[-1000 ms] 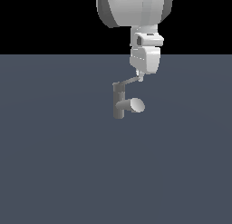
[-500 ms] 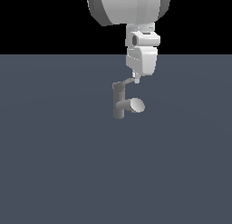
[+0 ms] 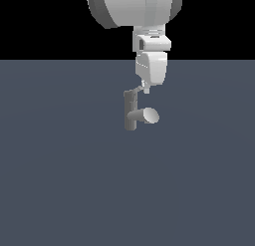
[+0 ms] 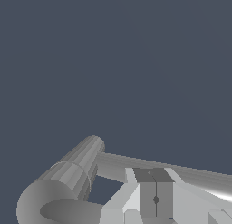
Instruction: Turn on the faucet by rotating a designated handle.
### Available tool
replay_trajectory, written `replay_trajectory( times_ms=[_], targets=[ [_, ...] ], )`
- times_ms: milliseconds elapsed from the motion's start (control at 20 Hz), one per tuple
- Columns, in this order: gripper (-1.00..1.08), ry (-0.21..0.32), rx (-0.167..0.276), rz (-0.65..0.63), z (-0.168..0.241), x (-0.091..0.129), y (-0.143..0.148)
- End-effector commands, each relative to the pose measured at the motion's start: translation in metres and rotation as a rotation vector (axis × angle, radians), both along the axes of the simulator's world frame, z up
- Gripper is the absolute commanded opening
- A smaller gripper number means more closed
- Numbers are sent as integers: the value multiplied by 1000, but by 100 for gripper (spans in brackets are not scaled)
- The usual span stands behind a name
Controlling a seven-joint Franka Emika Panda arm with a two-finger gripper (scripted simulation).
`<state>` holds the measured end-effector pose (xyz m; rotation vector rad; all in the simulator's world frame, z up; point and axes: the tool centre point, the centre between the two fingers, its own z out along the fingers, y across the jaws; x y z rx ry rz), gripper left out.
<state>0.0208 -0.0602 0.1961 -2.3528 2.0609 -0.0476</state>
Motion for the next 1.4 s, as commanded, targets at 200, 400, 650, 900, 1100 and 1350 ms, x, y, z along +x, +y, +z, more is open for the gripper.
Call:
replay_trajectory(
  times_ms=[200,400,650,900,1100,1350],
  targets=[
    [-100,27,9,27,-12,-16,53],
    [-100,0,1,-16,0,-11,32],
    [-100,10,4,-3,-4,-2,60],
    [-100,19,6,10,-8,7,86],
    [-100,26,8,19,-12,13,106],
    [-100,10,-7,-47,0,22,70]
  ],
)
